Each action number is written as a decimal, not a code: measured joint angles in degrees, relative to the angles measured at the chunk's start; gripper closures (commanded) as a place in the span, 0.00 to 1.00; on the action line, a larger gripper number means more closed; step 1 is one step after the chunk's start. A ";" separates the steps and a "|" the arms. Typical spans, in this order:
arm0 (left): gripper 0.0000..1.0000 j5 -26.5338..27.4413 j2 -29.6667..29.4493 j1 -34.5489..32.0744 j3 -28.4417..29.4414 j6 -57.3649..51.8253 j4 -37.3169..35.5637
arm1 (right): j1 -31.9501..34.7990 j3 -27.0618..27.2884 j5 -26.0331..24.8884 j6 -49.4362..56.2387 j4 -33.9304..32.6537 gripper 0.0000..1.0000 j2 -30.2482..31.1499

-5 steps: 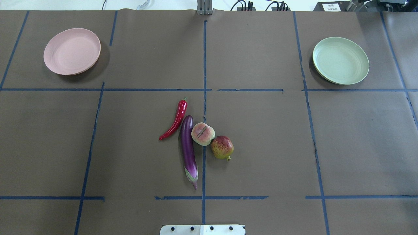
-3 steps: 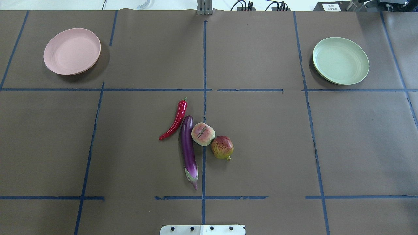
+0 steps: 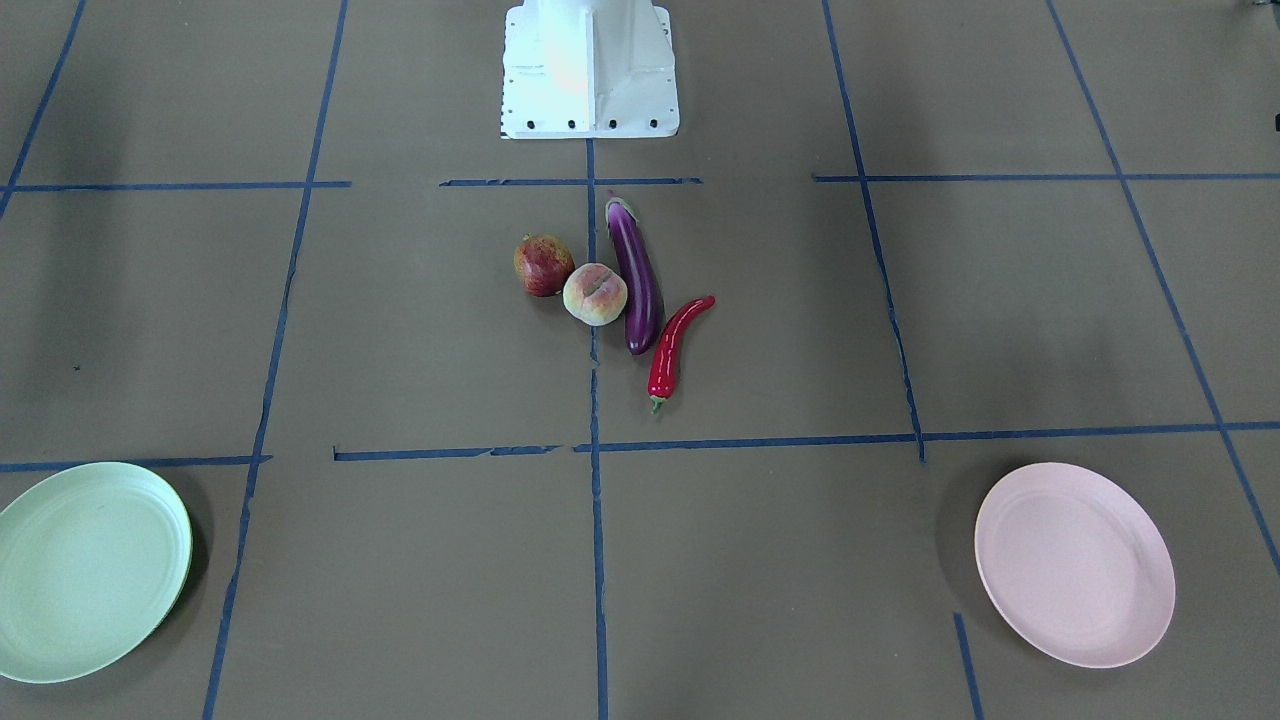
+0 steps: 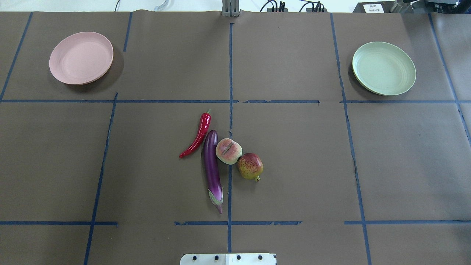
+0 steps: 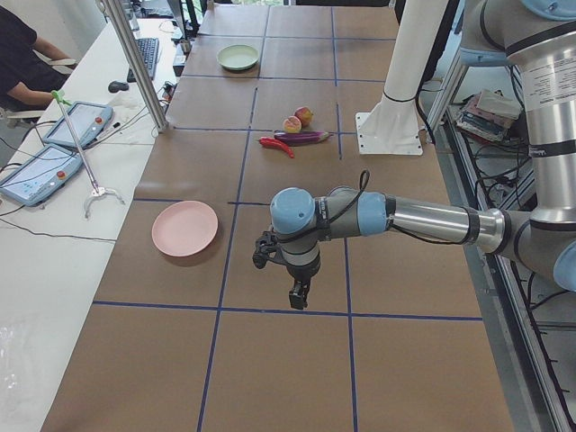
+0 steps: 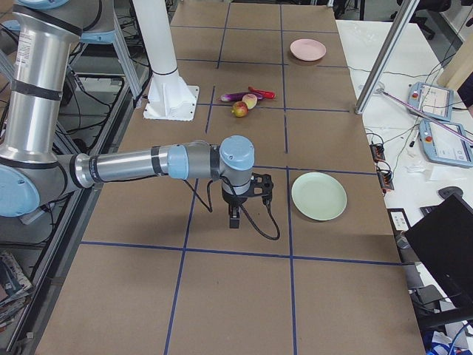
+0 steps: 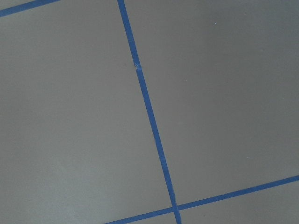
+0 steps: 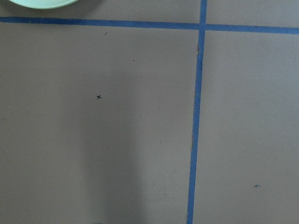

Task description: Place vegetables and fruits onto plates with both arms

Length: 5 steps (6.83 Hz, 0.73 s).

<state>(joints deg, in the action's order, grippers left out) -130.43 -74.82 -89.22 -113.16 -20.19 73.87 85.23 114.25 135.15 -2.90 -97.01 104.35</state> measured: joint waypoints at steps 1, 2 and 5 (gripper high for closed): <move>0.00 0.36 0.02 0.01 -0.03 0.09 0.04 | -0.45 0.06 -0.04 0.03 0.04 0.00 -0.12; 0.00 -0.18 0.05 0.01 0.00 0.11 -0.02 | -0.91 0.07 -0.08 -0.01 0.06 0.00 -0.17; 0.00 -0.60 -0.25 0.01 -0.06 -0.10 0.39 | -2.33 0.17 -0.11 -0.45 0.63 0.00 -0.42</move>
<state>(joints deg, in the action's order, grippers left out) -131.03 -75.07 -89.21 -113.22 -20.29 74.26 82.90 114.42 135.04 -3.35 -96.38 103.93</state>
